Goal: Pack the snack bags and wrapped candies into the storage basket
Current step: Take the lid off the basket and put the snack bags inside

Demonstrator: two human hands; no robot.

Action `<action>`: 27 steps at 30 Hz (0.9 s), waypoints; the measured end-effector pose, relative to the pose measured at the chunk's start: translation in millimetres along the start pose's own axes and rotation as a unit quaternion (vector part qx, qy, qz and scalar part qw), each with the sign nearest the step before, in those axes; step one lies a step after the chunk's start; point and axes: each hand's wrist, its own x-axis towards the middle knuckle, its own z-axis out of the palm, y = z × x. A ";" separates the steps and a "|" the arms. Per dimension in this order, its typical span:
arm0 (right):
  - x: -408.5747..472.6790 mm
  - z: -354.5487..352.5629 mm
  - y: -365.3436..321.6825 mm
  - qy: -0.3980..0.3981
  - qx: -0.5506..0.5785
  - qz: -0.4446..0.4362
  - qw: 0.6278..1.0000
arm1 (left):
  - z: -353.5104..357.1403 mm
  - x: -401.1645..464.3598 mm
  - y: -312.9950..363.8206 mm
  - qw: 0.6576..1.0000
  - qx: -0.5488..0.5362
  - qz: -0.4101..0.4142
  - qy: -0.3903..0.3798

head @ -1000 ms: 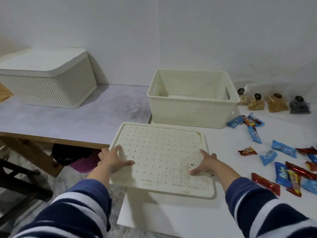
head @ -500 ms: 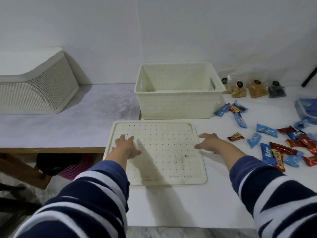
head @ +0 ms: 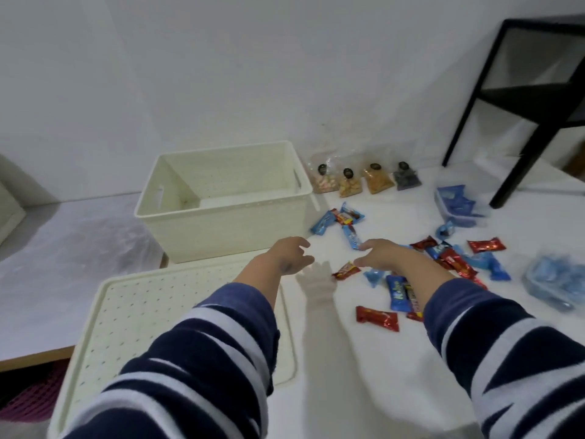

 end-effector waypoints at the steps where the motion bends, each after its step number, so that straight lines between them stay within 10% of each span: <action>1: 5.7 -6.8 8.5 -0.002 0.003 0.002 1.000 | 5.6 9.0 11.0 1.000 -0.004 0.002 -0.008; 13: 166.7 -93.9 73.2 0.049 0.162 -0.061 0.984 | 30.8 196.1 93.9 0.953 -0.250 -0.032 0.166; 27: 360.0 -123.8 56.6 0.110 0.266 -0.149 0.946 | 18.9 362.5 60.0 0.917 -0.296 -0.059 0.262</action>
